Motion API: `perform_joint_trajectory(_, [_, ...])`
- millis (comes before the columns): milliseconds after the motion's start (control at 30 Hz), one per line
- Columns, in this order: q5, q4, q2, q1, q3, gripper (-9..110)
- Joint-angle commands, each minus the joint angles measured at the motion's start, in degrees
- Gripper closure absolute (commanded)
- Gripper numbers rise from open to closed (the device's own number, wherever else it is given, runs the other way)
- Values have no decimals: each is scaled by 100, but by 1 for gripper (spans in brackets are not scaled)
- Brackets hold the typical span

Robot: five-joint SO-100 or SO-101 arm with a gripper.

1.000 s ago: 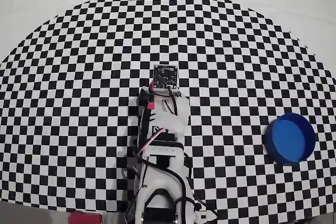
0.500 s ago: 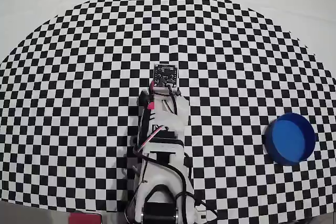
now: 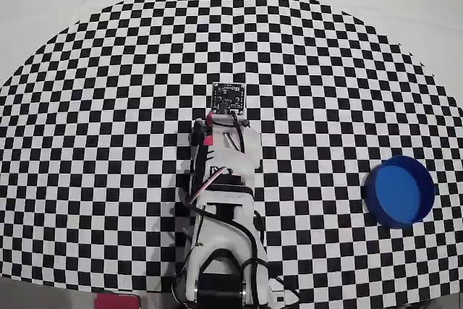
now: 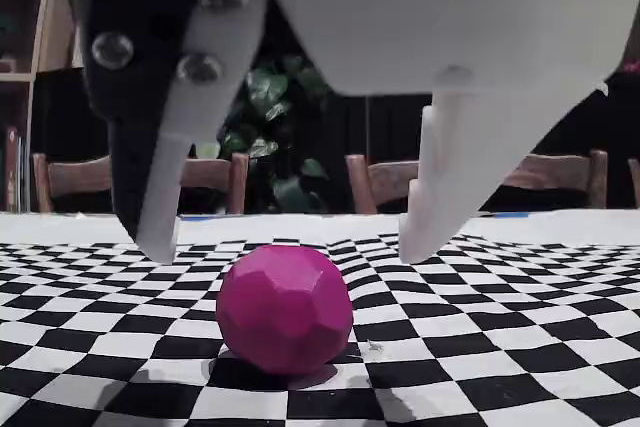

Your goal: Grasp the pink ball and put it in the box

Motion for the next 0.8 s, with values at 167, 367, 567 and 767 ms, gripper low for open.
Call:
perform_joint_trajectory(167, [-26, 9, -264, 26, -404, 73])
perform_joint_trajectory(367, [-35, 9, -492, 70, -545, 73])
perform_joint_trajectory(567, [-35, 9, -606, 79, -598, 73])
perform_joint_trajectory(767, [-44, 9, -870, 79, -791, 73])
